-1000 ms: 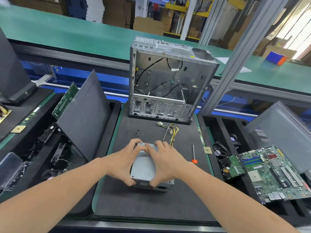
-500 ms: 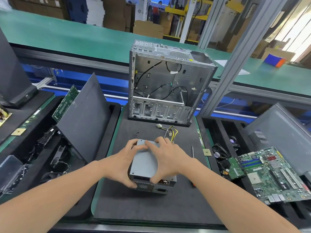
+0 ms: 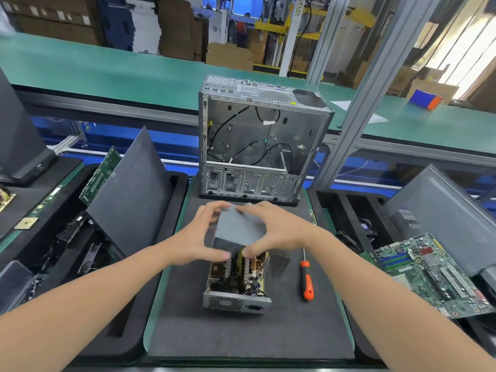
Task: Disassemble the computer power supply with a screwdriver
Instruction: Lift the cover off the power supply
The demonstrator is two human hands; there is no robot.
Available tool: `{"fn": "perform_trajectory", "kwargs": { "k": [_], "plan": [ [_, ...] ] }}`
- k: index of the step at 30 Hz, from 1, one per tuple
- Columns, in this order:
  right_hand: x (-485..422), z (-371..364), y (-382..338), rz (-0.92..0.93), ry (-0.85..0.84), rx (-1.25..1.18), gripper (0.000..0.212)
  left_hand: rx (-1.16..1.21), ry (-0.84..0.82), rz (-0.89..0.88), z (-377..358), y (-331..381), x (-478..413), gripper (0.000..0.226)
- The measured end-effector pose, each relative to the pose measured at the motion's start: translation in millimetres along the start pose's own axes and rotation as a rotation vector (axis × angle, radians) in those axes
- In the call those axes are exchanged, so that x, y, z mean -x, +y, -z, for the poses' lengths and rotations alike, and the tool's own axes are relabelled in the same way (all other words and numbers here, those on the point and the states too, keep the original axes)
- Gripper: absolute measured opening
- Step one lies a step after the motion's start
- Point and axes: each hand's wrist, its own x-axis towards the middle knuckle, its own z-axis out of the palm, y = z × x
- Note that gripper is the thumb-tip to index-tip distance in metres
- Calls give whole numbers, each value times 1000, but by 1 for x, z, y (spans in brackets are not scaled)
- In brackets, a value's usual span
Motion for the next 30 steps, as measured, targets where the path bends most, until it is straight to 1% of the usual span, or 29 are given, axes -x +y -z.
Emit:
{"fn": "perform_trajectory", "kwargs": {
  "k": [5, 9, 10, 11, 12, 13, 15, 17, 19, 21, 22, 26, 28, 30],
  "plan": [
    [-2, 11, 8, -47, 141, -332, 85, 225, 173, 68, 3, 14, -23, 73],
    [0, 12, 16, -64, 231, -478, 52, 420, 276, 203, 4, 17, -30, 52],
    [1, 12, 18, -64, 271, -537, 48, 499, 306, 243, 6, 19, -29, 49],
    [2, 11, 19, -66, 314, -618, 48, 574, 345, 290, 8, 19, -30, 57],
    [2, 9, 20, -63, 337, -709, 50, 648, 393, 352, 10, 19, -30, 68],
    [3, 7, 21, -39, 329, -775, 54, 706, 435, 421, 13, 19, -30, 78],
    [1, 1, 21, 50, 260, -756, 66, 779, 478, 528, 19, 21, -29, 93],
    [-4, -5, 18, 89, 194, -678, 86, 810, 463, 596, 26, 22, -27, 99],
    [-13, -9, 13, 76, 204, -614, 101, 834, 399, 647, 33, 21, -24, 88],
    [-23, -14, 6, 53, 277, -589, 104, 871, 329, 666, 38, 19, -23, 75],
    [-28, -16, 3, 38, 315, -612, 102, 856, 297, 654, 41, 17, -23, 75],
    [-46, -18, -5, -63, 376, -767, 97, 798, 187, 580, 56, 10, -20, 80],
    [-55, -19, -6, -113, 376, -874, 96, 720, 136, 550, 62, 8, -19, 74],
    [-63, -21, -7, -166, 369, -1039, 91, 662, 160, 508, 63, 5, -22, 68]
  ]
}}
